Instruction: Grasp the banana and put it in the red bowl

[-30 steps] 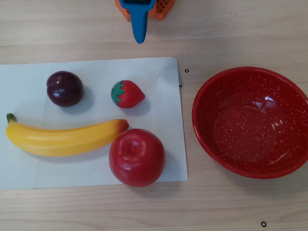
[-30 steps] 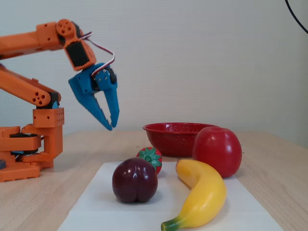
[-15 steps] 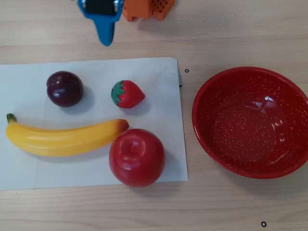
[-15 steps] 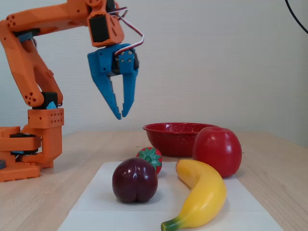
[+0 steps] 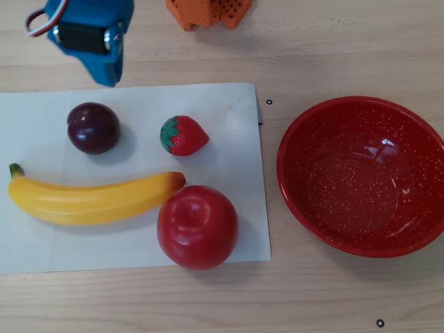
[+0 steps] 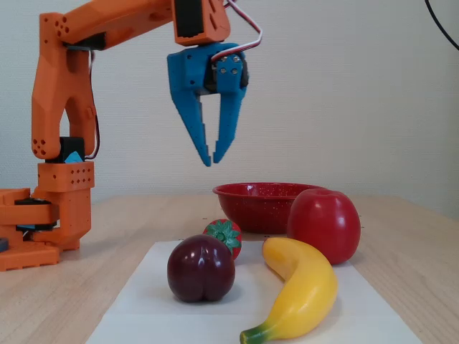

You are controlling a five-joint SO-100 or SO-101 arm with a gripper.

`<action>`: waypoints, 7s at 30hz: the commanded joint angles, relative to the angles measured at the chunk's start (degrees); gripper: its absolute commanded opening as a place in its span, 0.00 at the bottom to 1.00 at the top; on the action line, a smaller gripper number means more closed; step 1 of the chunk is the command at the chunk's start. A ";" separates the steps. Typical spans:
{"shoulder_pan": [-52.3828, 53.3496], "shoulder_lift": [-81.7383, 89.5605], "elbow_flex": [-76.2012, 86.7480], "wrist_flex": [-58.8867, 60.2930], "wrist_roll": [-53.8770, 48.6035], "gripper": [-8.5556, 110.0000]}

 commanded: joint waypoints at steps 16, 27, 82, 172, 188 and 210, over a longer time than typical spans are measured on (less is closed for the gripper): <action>-5.63 -16.08 -21.62 2.20 4.83 0.39; -5.63 -21.97 -19.60 -6.94 6.86 0.63; -5.01 -36.47 -26.72 -10.55 10.11 0.15; 55.46 9.49 13.27 -37.79 -6.94 0.08; 55.72 0.62 17.23 -44.82 -6.68 0.13; 48.96 2.02 3.52 -26.46 -11.25 0.23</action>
